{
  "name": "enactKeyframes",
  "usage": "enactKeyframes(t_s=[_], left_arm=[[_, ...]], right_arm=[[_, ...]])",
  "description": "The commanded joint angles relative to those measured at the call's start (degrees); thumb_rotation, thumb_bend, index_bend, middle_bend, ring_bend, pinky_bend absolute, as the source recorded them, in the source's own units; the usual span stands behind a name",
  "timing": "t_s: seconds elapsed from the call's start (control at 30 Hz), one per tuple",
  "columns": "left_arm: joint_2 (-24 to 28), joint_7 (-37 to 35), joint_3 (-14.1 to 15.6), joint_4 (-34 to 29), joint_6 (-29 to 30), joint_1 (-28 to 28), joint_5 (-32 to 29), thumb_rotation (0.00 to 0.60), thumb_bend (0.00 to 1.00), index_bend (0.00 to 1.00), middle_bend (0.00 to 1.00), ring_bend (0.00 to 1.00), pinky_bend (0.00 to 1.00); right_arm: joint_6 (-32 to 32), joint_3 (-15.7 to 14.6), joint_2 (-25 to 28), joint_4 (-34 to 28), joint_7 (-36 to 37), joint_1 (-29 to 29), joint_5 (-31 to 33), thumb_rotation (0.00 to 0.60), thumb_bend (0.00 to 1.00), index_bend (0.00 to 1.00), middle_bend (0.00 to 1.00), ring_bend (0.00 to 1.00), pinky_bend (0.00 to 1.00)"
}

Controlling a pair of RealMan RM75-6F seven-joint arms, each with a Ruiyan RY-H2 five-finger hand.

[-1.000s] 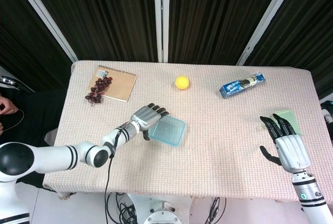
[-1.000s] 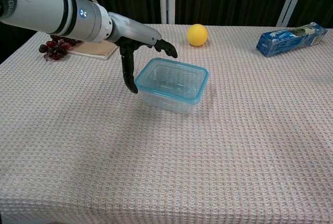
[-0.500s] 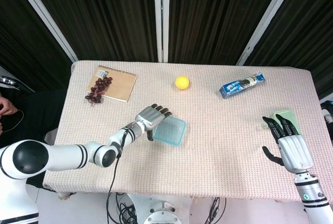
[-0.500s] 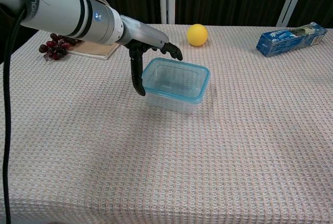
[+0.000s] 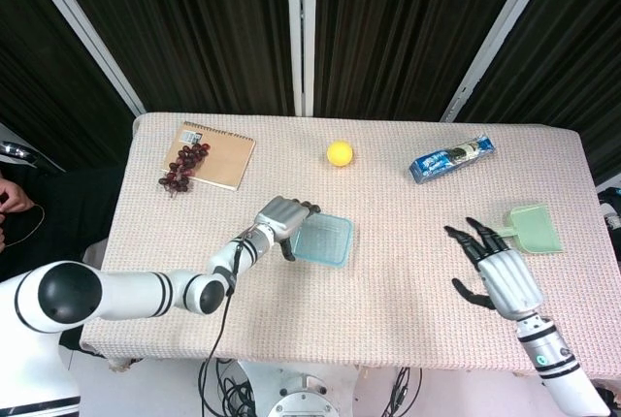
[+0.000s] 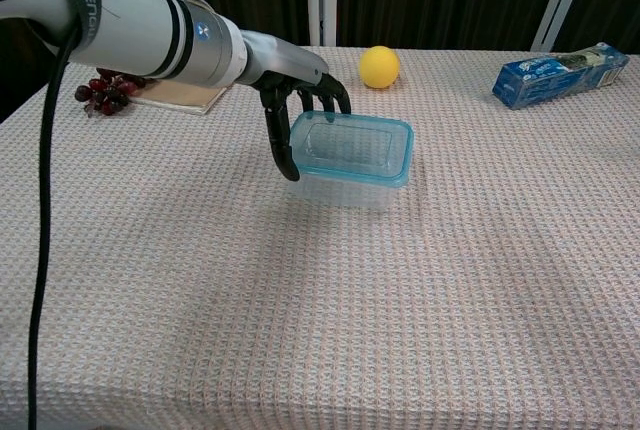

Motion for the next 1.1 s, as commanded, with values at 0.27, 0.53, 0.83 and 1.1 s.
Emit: enactKeyframes(t_s=[0.27,0.53,0.83,1.1], left_arm=[[-2.9,5.7,-0.6,-4.0,7.1,-4.1,-10.5,0.600,0.00,0.26,0.31,0.23,0.44],[-3.7,8.7,-1.3,-4.5,8.7,-4.9,-14.0,0.600,0.00,0.25,0.31,0.23,0.42],[-4.2,10.7,-2.0,-4.3,9.8,-4.2,-14.7,0.600,0.00,0.25,0.31,0.23,0.41],[-4.6,11.9,-2.9,-4.4,10.7,-3.3,-14.3,0.600,0.00,0.25,0.31,0.23,0.41]], right_arm=[[-12.7,1.9,-13.1,8.2,4.8,12.0,-1.8,0.600,0.23,0.11,0.24,0.06,0.20],[-16.3,2.5,-17.3,12.2,3.9,16.5,-1.1,0.600,0.23,0.11,0.24,0.06,0.20],[-16.1,1.1,-19.4,15.0,-0.2,17.9,-1.5,0.600,0.20,0.11,0.24,0.06,0.20],[-13.7,1.1,-22.4,18.5,-2.3,18.6,-1.9,0.600,0.17,0.13,0.24,0.06,0.20]])
